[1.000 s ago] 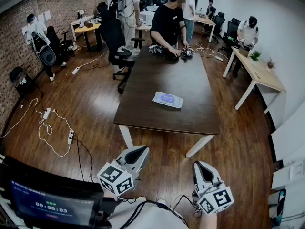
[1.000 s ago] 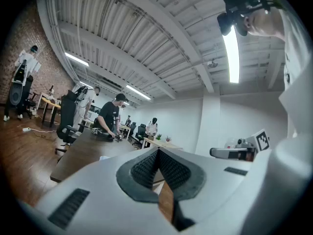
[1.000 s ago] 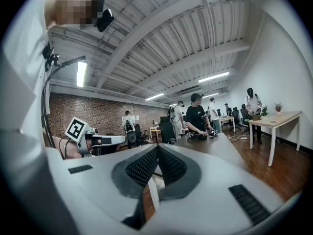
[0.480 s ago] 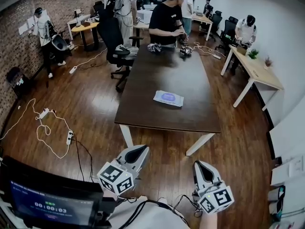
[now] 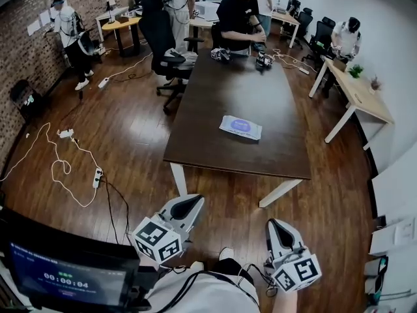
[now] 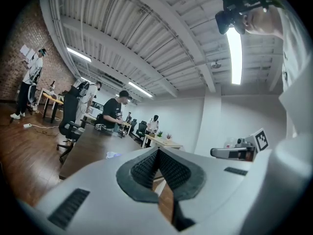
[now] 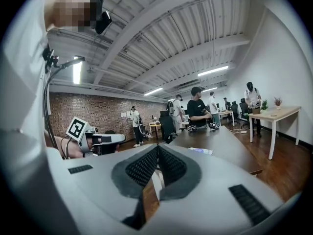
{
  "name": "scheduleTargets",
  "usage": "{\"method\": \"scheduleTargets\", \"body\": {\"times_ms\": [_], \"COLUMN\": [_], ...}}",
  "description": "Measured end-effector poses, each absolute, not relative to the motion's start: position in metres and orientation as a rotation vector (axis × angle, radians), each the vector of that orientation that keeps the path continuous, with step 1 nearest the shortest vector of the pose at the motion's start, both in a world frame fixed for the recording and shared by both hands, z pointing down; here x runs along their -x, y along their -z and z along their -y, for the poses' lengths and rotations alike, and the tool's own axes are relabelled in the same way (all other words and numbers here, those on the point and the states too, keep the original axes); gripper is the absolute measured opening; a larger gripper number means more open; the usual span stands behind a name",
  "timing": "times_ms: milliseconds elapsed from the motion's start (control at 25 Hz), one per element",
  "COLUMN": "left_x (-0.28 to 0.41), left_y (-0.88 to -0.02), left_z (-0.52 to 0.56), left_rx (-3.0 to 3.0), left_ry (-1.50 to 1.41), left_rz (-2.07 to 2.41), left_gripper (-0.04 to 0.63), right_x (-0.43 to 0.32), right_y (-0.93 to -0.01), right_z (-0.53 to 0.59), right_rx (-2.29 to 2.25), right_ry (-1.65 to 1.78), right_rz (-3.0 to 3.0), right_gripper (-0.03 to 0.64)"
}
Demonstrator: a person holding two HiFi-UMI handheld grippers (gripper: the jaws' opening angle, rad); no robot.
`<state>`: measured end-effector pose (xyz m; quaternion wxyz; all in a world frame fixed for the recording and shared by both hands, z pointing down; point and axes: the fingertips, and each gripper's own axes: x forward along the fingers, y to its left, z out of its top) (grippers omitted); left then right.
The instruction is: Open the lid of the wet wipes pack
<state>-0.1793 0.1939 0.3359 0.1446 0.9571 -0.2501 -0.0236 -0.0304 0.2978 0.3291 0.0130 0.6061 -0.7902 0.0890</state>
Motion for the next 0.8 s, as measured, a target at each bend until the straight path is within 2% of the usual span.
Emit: {"method": "scheduleTargets", "body": {"times_ms": [440, 800], "left_x": [0.147, 0.062], "left_y": [-0.353, -0.35], "left_z": [-0.095, 0.039], "left_rx": [-2.712, -2.659], "left_ry": [0.039, 0.009], "left_rz": [0.857, 1.01], "left_gripper": [-0.003, -0.003], "right_x": [-0.013, -0.11], "right_y": [-0.347, -0.358], "right_z": [-0.18, -0.028], "right_rx": [-1.776, -1.588], "right_ry": [-0.324, -0.375], "right_rz": [2.56, 2.64], "right_gripper": [0.008, 0.008]}}
